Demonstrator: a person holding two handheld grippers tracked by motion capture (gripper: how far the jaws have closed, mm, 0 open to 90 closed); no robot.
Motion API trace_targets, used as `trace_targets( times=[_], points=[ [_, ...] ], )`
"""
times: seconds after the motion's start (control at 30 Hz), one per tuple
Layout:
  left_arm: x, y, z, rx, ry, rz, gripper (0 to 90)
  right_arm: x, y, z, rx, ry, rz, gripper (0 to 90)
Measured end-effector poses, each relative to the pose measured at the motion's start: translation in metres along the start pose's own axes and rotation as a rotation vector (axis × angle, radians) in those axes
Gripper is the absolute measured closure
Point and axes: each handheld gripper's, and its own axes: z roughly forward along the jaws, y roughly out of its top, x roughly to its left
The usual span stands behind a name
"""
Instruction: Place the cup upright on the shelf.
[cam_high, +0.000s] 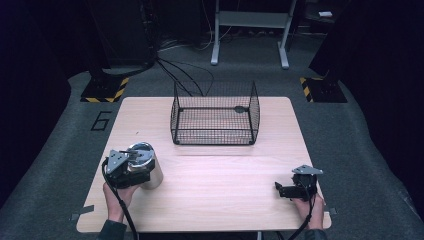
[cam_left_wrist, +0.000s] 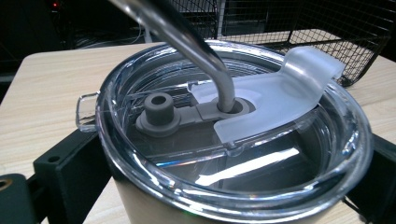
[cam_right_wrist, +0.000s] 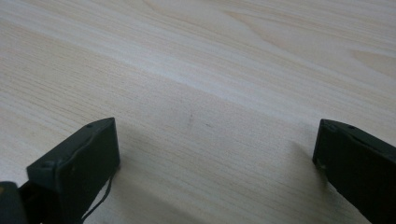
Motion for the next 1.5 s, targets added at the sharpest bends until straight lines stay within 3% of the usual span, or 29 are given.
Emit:
trace_targets(
  times=[0.23, 0.63, 1.0, 1.5],
  points=[
    [0.0, 0.001, -0.001, 0.002, 0.001, 0.026, 3.7, 0.0, 0.0, 0.0, 0.0, 0.0, 0.0, 0.1],
    [0.004, 0.0, -0.005, -0.008, -0.024, -0.005, 3.9, 0.0, 0.0, 0.0, 0.0, 0.001, 0.0, 0.1],
    [0.003, 0.004, -0.006, -0.021, -0.04, -0.007, 3.9, 0.0, 0.0, 0.0, 0.0, 0.001, 0.0, 0.2],
    [-0.007, 0.032, -0.012, -0.042, -0.095, 0.033, 3.9, 0.0, 0.0, 0.0, 0.0, -0.001, 0.003, 0.2]
  ],
)
